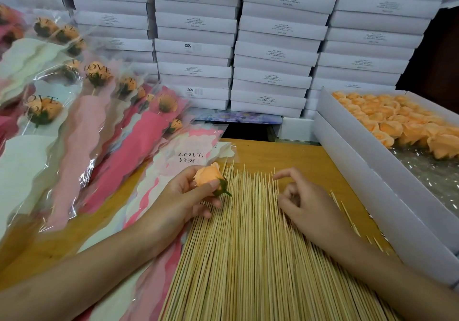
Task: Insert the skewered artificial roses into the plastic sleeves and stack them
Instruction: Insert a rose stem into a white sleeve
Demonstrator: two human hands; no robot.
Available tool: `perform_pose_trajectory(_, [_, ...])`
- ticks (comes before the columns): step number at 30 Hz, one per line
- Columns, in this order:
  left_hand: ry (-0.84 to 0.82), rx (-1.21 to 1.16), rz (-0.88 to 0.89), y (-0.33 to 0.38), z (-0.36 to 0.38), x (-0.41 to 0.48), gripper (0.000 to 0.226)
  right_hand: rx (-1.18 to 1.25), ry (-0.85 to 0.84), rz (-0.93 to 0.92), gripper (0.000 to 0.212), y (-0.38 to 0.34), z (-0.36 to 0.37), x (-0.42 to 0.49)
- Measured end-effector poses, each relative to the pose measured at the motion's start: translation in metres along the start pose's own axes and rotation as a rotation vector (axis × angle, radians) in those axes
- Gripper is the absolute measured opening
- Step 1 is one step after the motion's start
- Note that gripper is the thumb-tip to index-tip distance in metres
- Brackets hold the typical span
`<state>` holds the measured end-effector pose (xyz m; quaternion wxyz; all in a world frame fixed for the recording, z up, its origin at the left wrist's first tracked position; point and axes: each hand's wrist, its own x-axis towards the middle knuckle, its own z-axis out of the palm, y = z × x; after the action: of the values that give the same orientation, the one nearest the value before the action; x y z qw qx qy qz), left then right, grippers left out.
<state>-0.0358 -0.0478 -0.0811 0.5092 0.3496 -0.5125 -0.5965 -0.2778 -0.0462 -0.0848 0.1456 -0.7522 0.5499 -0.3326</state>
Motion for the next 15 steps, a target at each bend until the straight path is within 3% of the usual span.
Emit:
perform_pose_trajectory(7, [-0.003, 0.010, -0.007, 0.000, 0.001, 0.000, 0.040, 0.600, 0.092, 0.173, 0.025, -0.012, -0.008, 0.005])
perform_pose_trajectory(15, [0.004, -0.039, -0.024, 0.001, 0.000, -0.001, 0.051, 0.936, 0.108, 0.337, 0.021, -0.025, -0.010, 0.004])
